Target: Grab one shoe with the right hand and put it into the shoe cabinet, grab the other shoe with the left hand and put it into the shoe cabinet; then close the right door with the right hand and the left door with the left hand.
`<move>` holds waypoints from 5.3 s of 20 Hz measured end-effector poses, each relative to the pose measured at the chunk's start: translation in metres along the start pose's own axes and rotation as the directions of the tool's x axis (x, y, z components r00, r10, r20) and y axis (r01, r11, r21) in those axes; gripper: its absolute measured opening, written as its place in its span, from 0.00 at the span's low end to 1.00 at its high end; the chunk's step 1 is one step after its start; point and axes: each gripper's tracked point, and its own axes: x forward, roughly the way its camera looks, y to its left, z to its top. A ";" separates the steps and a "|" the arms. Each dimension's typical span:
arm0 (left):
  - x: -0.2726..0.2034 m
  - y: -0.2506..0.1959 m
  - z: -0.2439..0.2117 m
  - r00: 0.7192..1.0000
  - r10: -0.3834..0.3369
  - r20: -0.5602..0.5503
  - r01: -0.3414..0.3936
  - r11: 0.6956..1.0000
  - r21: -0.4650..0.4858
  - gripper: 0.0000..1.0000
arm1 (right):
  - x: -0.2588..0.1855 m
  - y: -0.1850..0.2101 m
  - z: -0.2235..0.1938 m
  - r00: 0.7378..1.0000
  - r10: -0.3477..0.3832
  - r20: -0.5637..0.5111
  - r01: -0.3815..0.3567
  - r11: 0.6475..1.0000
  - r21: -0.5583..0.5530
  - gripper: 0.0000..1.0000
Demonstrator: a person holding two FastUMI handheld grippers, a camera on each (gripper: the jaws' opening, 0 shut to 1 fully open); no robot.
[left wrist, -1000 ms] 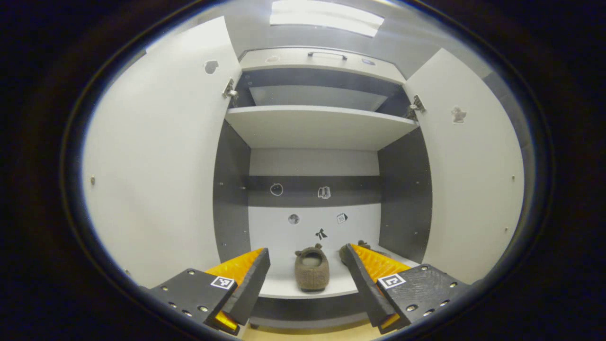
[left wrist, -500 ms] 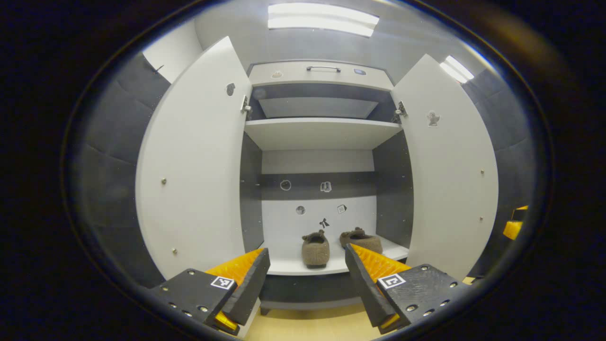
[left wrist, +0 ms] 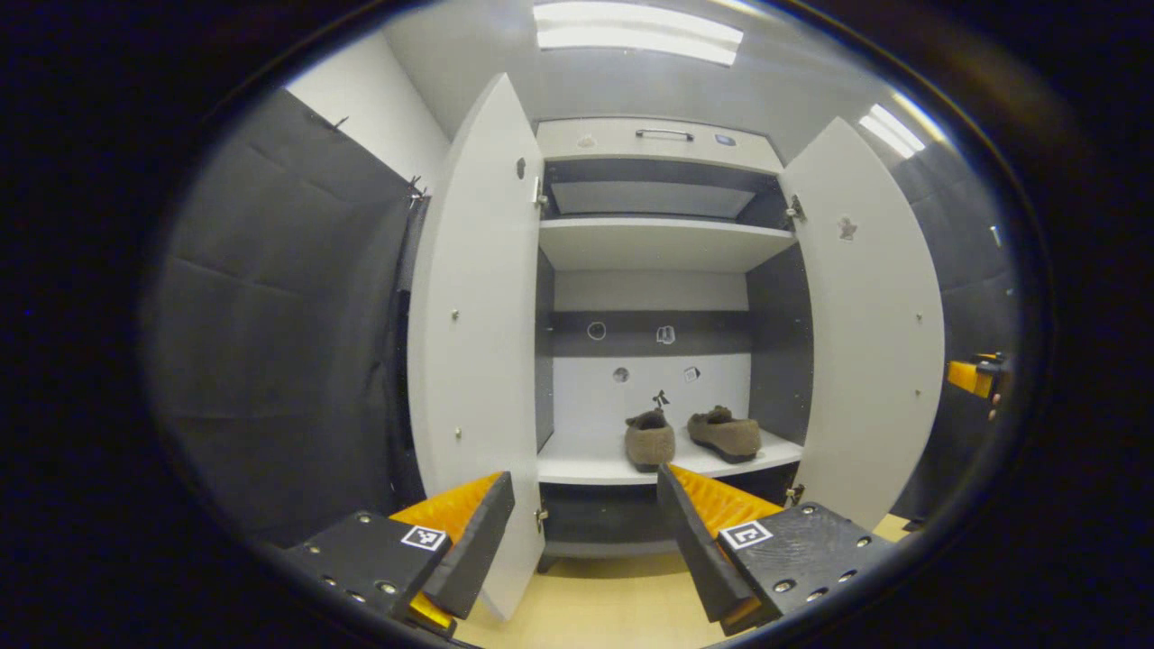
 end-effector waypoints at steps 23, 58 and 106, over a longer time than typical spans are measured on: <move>0.006 0.206 0.008 0.990 0.138 0.022 -0.137 0.990 -0.038 0.99 | -0.013 0.081 0.011 0.992 -0.128 0.013 0.129 0.991 -0.045 0.92; 0.071 0.207 0.021 0.995 0.090 0.046 -0.088 0.995 -0.037 0.99 | -0.031 0.155 -0.022 0.994 0.106 -0.036 -0.109 0.989 -0.102 0.98; 0.092 -0.013 0.015 0.998 -0.044 0.051 0.041 0.998 0.047 0.99 | -0.039 0.034 -0.044 0.989 0.127 -0.078 -0.128 0.992 0.000 0.98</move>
